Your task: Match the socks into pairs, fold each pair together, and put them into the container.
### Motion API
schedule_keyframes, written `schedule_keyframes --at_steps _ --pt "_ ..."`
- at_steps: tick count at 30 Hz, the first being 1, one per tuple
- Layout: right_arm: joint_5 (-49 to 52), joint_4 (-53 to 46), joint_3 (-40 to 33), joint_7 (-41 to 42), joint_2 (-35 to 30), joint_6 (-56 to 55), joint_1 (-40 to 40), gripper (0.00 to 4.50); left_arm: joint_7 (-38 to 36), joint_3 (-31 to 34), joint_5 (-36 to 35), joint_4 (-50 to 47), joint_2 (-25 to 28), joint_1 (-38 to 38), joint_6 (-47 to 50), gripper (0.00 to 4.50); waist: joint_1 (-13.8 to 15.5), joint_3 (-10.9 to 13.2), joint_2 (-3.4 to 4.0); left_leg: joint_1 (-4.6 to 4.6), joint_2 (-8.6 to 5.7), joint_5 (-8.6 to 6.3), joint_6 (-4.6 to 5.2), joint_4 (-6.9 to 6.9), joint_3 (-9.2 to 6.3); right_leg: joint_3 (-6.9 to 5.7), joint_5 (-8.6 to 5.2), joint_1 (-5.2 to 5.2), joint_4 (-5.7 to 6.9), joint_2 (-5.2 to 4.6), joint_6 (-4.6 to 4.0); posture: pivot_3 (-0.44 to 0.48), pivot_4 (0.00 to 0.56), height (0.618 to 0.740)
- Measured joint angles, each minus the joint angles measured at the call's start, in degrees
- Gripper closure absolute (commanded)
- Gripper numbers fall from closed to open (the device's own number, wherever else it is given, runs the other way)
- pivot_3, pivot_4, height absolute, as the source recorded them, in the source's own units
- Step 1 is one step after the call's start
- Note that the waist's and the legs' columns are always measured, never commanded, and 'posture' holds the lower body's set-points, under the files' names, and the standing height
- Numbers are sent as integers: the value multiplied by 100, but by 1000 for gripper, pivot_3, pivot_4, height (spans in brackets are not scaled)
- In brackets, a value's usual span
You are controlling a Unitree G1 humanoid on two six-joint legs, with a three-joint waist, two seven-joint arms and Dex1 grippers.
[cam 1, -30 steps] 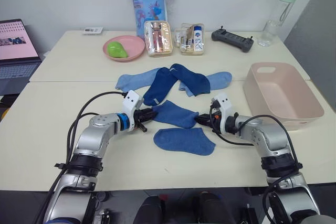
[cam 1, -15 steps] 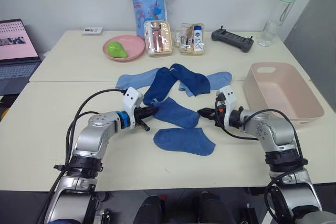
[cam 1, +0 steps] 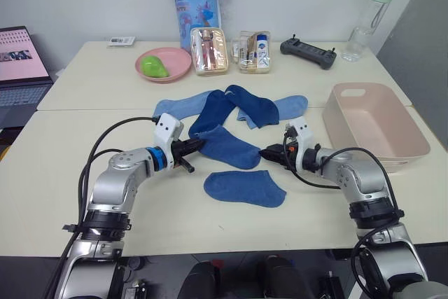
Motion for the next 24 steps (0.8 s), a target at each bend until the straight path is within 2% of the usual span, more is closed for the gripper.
schedule_keyframes --at_steps 1,4,5,8,15,24 --pt "-36 39 38 -1 43 -12 -47 947 9 -1 0 -15 -18 0 0 4500 0 0 0 0 0 0 0 0 0 0 0 0 0 0 0 0 150 740" --pt "-110 152 254 26 55 -78 -118 947 44 -8 0 -62 -51 -1 -1 4500 -1 0 0 -1 0 0 0 0 1 1 0 0 -1 0 0 0 150 740" --pt "-163 155 298 45 38 -129 -119 1129 59 -8 2 -61 -50 -1 -1 4500 -1 0 0 -1 -1 0 0 0 1 1 0 0 -2 0 0 0 150 740" --pt "-248 168 384 124 24 -188 -117 1900 98 -8 1 -62 -50 -1 -2 4500 -1 0 0 0 -1 0 0 0 1 0 0 0 -1 0 0 0 150 740" --pt "-253 190 417 153 48 -188 -100 4342 103 -8 1 -62 -50 0 -4 4500 0 0 0 0 -1 0 0 0 0 0 0 0 -1 0 0 0 150 740" --pt "-244 196 278 167 37 -245 -127 4430 102 -5 -19 -129 -49 7 4 4500 0 1 0 -1 0 0 0 0 0 1 0 -2 -1 0 0 0 150 740"
